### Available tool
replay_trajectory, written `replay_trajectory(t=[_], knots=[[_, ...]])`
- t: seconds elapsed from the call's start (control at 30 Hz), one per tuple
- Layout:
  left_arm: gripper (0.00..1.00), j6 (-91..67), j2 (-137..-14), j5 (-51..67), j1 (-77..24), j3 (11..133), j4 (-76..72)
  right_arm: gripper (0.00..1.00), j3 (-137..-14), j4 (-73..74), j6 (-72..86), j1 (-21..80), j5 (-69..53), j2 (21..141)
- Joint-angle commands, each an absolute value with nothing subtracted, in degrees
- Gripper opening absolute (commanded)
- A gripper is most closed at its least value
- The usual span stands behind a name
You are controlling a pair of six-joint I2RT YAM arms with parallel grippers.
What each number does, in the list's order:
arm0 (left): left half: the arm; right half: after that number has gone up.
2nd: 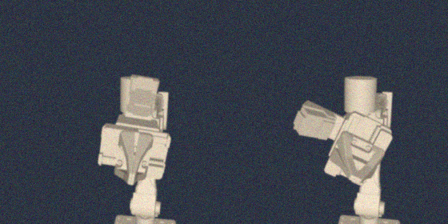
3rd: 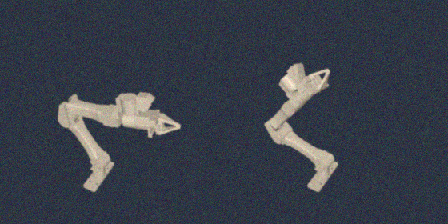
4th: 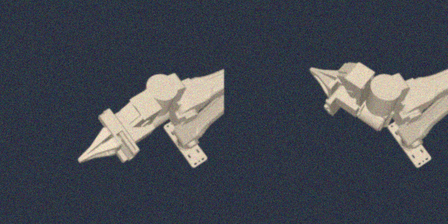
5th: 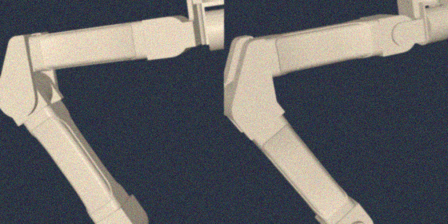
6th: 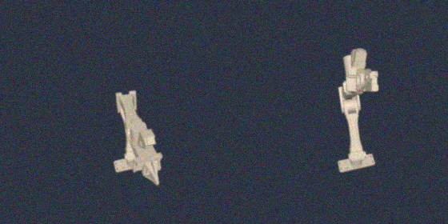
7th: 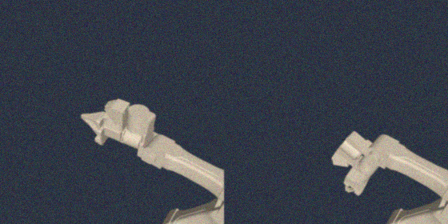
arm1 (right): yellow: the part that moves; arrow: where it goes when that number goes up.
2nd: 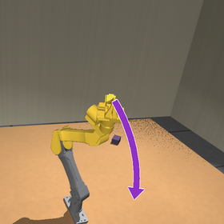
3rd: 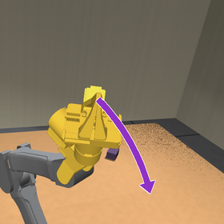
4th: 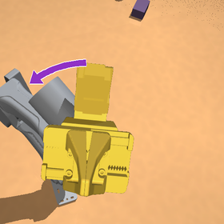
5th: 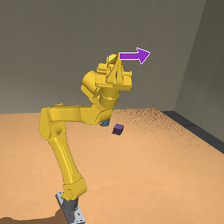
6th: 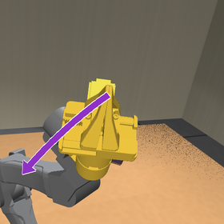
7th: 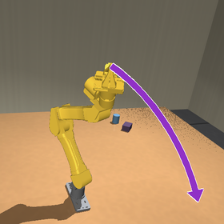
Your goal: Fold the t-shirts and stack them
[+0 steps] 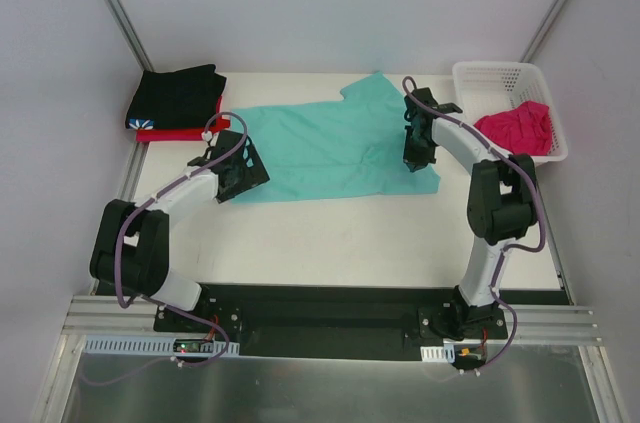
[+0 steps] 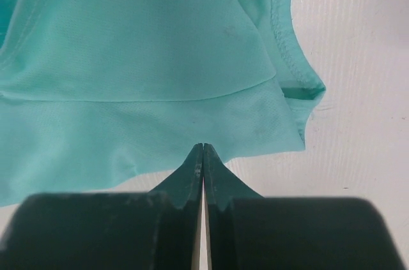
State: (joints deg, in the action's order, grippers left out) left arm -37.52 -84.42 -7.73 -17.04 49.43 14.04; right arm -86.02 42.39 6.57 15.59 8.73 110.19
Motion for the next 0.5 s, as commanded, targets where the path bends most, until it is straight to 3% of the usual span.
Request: replay_trajectory(t=[0.0, 0.47], knots=[[0.97, -37.00, -87.18, -8.08, -14.07, 52.03, 12.66, 0.01, -87.37, 42.45, 6.42, 15.47, 8.44, 105.21], [0.96, -40.25, -92.81, -6.33, -13.89, 46.33, 7.74, 0.01, -91.05, 40.26, 7.82, 14.33, -2.27, 109.95]])
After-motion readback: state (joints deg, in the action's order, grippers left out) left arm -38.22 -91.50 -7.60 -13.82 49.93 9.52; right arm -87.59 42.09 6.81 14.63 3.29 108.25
